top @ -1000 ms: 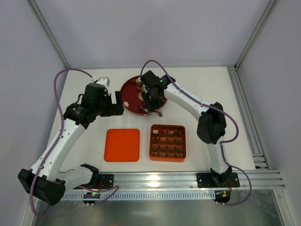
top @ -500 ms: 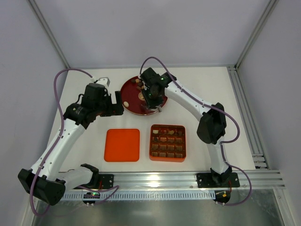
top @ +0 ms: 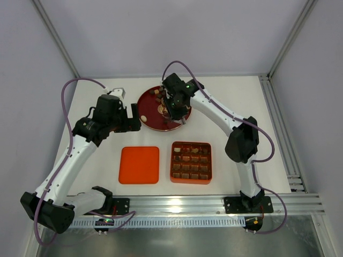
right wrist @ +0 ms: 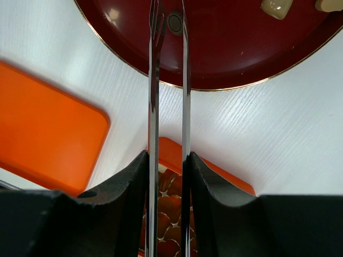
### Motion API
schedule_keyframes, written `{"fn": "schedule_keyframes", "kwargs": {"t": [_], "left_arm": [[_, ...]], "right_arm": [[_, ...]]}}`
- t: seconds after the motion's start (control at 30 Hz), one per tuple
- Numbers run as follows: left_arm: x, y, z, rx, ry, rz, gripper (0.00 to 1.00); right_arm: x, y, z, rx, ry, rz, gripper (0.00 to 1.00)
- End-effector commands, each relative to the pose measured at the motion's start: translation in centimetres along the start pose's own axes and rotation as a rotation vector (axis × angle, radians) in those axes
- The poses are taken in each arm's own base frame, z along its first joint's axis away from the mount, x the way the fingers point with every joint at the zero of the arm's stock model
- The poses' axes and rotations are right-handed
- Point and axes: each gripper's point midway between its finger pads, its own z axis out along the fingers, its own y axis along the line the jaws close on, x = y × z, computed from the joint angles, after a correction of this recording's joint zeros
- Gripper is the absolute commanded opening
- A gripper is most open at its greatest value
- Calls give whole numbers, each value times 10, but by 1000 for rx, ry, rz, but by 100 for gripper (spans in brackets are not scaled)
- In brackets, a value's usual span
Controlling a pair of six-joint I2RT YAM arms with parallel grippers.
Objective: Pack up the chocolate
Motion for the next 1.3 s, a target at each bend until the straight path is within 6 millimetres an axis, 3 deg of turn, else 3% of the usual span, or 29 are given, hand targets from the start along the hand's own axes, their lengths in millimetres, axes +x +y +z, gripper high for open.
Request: {"fn": "schedule_keyframes", "kwargs": {"t": [0.0,0.77,1.27], "left_arm": [[-9,-2,-5,6,-33,10,100],[-6,-1,-3,4,-27,11,100],[-6,0,-2,1,-28,10,100]], "right_arm": [[-10,1,-12,-4,-39,-12,38],[7,4,12,-31,30,-10,39],[6,4,5,-27,29,-8,36]]}}
